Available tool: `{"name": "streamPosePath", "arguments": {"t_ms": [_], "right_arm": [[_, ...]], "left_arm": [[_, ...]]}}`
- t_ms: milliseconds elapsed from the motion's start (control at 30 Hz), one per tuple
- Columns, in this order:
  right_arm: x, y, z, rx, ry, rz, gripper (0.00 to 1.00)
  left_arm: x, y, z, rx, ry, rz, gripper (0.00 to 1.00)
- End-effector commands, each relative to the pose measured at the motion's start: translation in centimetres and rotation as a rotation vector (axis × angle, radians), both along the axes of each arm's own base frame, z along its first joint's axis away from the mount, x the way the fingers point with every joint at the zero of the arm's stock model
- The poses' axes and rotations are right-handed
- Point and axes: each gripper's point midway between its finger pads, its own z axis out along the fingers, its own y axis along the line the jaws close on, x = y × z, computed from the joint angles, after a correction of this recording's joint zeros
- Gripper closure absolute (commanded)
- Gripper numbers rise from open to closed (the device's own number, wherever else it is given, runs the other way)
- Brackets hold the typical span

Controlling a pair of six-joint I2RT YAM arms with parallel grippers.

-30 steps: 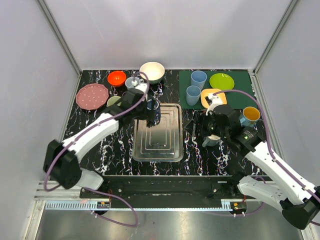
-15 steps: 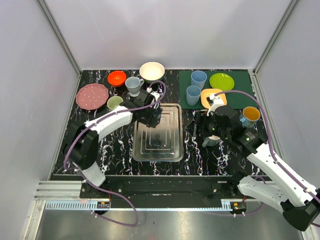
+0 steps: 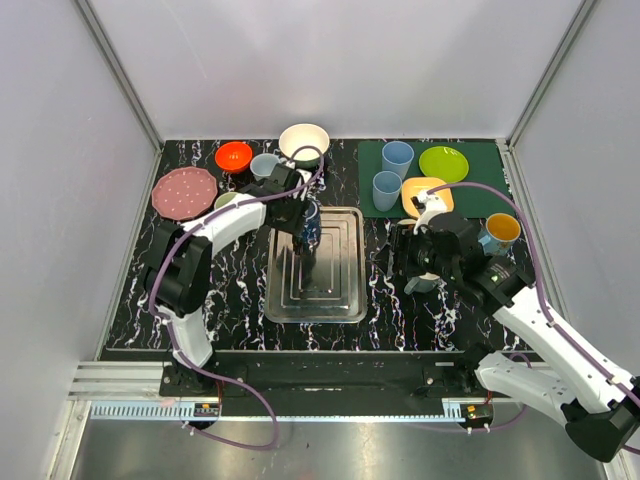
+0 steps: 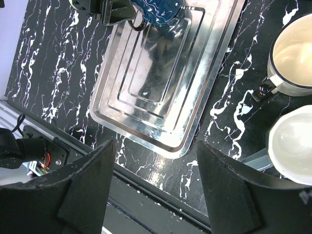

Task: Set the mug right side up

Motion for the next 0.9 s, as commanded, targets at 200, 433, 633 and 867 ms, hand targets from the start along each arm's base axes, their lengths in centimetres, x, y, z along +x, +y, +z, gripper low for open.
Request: {"name": "streamPosePath", "arguments": {"t_ms": [200, 433, 633, 867], "right_arm": [[0.6, -0.1, -0.3, -0.033, -0.016, -0.006, 0.27], [0.8, 0.0, -0.5, -0.034, -0.012, -0.009, 0.27], [0.7, 0.0, -0.7, -0.035, -0.006, -0.009, 0.27], [0.6, 0.0, -0.1, -0.019, -0.010, -0.011, 0.28]], "left_arm": [[1.9, -2.8, 1.4, -0.084, -0.040, -0.053, 0.49], [1.8, -2.7, 0.4, -0.071, -0.025, -0.056, 0.71], [1.7, -2.5, 0.7, -0.075, -0.031, -0.042, 1.00], [-0.9, -2.9, 5.4, -0.143, -0.098, -0.020, 1.00]]}}
